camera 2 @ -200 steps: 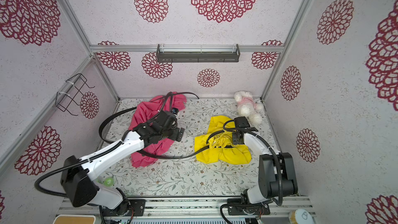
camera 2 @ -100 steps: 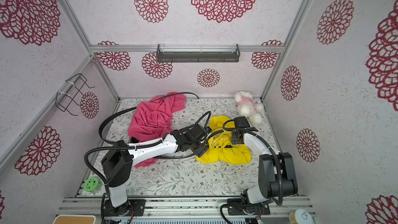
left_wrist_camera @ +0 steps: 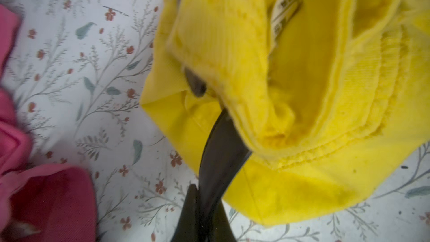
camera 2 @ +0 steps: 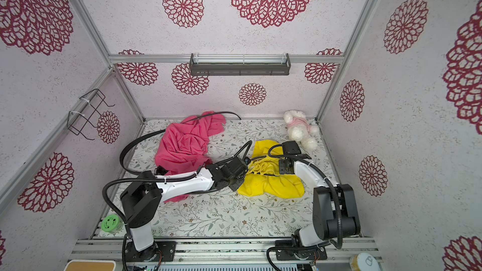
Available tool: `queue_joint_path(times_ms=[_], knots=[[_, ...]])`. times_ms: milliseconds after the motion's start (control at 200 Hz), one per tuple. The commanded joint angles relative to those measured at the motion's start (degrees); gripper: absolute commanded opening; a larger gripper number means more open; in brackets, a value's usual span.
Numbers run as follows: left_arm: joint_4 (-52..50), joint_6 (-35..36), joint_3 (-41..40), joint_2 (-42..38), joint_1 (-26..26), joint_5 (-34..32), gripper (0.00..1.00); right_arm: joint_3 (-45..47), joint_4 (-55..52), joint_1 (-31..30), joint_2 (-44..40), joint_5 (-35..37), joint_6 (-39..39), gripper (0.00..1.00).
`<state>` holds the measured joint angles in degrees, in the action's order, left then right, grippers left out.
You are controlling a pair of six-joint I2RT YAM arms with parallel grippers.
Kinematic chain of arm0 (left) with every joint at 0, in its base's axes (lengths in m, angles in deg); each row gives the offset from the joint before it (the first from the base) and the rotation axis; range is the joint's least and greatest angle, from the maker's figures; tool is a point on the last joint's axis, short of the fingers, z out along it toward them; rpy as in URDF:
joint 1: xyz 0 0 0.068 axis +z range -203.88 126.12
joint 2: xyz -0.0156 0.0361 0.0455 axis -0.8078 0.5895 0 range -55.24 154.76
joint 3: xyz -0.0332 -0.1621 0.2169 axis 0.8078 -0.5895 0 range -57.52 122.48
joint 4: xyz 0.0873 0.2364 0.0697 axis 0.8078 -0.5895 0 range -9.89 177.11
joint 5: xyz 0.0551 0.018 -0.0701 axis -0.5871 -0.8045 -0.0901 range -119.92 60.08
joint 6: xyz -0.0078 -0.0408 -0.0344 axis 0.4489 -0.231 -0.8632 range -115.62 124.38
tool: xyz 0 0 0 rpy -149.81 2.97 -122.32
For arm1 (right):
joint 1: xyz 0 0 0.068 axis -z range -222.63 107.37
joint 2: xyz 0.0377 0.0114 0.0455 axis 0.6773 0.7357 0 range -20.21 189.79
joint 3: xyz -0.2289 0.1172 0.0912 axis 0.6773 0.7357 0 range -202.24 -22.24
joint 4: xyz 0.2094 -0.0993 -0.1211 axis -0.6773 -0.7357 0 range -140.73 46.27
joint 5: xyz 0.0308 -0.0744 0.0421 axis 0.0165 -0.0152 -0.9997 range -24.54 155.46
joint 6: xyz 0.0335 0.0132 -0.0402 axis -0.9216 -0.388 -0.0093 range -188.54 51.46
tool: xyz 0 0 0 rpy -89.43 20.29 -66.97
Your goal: Remove the belt from the trousers
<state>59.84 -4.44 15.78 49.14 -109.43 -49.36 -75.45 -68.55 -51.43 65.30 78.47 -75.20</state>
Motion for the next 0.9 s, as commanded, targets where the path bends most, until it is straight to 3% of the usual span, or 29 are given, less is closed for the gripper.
queue_joint_path(times_ms=[0,150,430,896], knots=[[-2.3,1.7,-2.7,-9.0,0.7,-11.3,0.00,-1.2,0.8,0.9,1.4,4.5,-0.8,0.58],[-5.8,2.7,-7.2,-17.0,4.1,-14.5,0.00,-1.8,1.5,1.9,1.9,5.6,-0.8,0.59],[-8.5,4.6,-13.6,-33.3,16.0,-14.9,0.00,-2.0,1.4,4.8,0.7,5.4,-0.6,0.59],[-3.6,7.1,-9.8,-48.7,36.3,-8.8,0.00,0.3,2.1,6.7,0.4,4.0,-2.0,0.59]])
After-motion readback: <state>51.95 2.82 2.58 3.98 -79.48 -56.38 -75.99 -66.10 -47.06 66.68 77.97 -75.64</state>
